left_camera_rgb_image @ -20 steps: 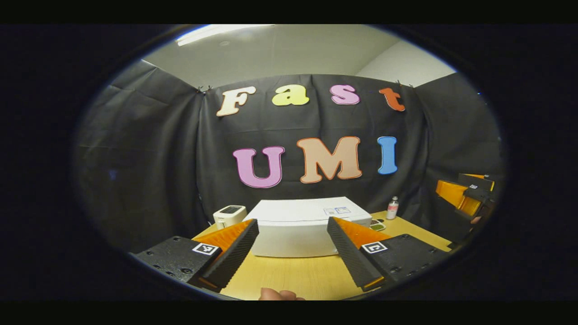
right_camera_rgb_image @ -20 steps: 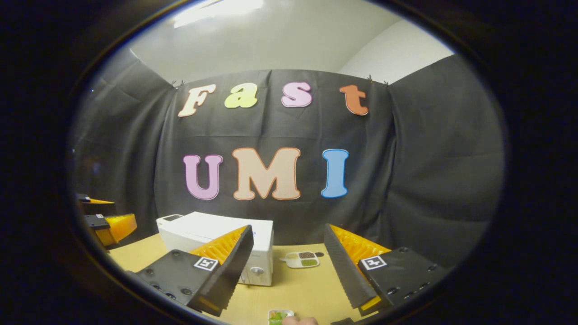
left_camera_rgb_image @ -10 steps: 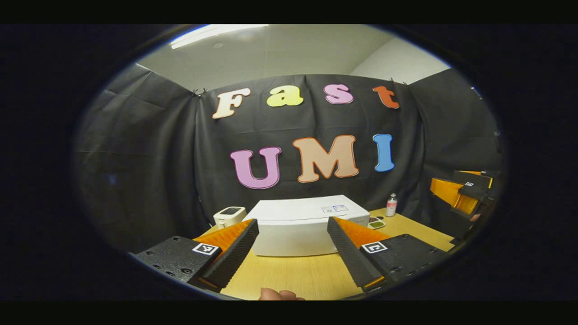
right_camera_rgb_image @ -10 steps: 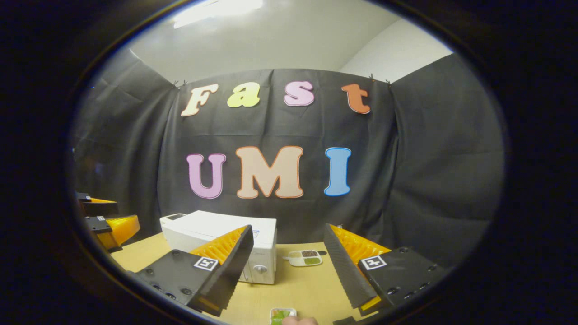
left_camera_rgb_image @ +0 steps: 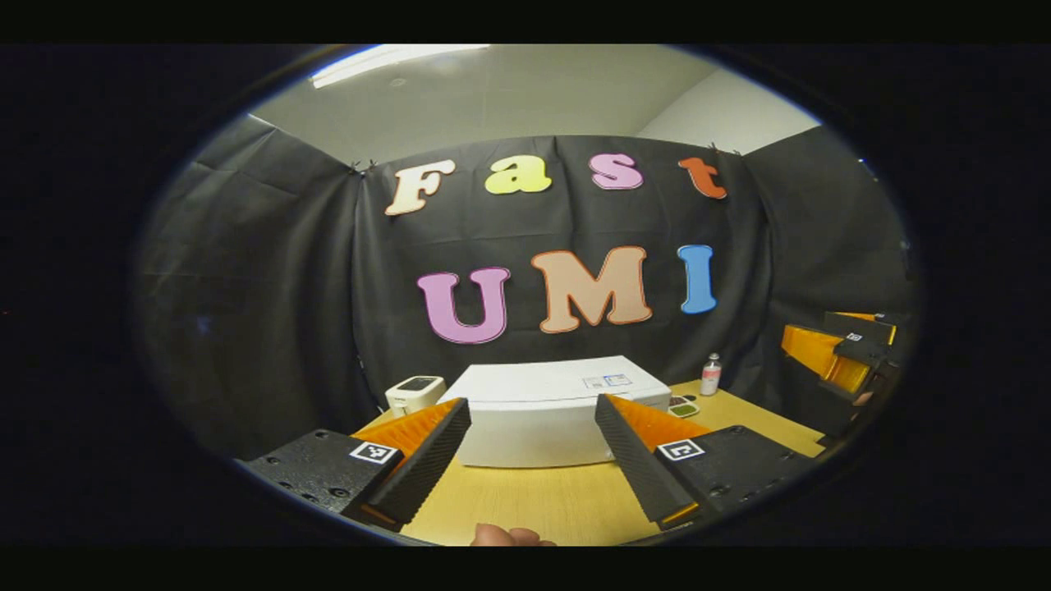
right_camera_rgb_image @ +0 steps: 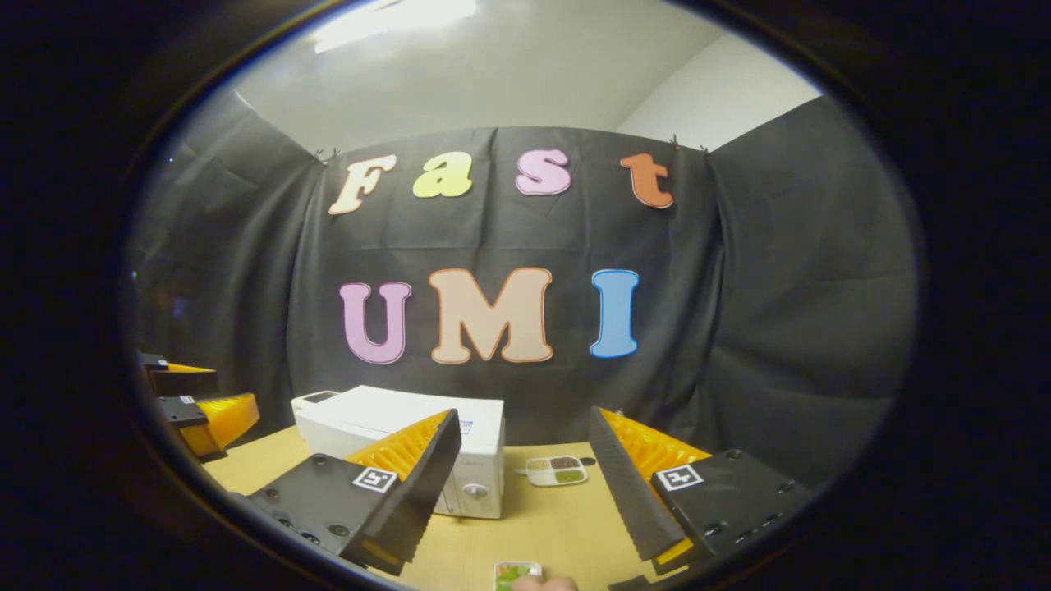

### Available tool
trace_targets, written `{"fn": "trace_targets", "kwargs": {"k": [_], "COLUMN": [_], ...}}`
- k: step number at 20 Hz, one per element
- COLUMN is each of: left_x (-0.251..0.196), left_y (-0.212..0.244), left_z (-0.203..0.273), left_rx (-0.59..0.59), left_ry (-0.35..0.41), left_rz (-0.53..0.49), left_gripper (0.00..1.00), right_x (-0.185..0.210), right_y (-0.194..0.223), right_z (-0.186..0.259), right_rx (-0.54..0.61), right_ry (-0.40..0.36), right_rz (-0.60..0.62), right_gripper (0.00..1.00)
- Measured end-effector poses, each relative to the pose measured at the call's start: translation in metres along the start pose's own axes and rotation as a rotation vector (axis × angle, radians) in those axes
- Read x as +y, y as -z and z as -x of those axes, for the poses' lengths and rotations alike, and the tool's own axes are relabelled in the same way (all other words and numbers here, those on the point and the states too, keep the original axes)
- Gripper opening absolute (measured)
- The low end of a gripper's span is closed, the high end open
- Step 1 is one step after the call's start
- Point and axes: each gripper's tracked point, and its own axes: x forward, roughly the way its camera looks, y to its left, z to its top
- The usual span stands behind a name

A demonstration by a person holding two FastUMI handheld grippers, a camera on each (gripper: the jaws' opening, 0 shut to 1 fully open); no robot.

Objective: Open the microwave oven with the left hand, put the food in, and close the microwave oven.

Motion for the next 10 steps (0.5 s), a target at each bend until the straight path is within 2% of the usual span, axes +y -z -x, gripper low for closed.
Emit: {"fn": "trace_targets", "kwargs": {"k": [5,8,10], "left_x": [-0.005,-0.019,-0.039], "left_y": [0.000,0.021,0.042], "left_z": [-0.019,-0.041,-0.059], "left_rx": [-0.017,0.005,0.024], "left_ry": [0.014,0.041,0.084], "left_rz": [-0.023,-0.034,-0.017], "left_gripper": [0.99,0.99,1.00], "right_x": [-0.003,-0.009,-0.016], "right_y": [0.000,0.002,0.000], "right_z": [-0.004,-0.005,-0.004], "right_rx": [0.004,0.012,0.013], "right_ry": [0.009,0.020,0.033], "right_rz": [-0.002,0.001,0.009], "right_gripper": [0.96,0.98,0.96]}}
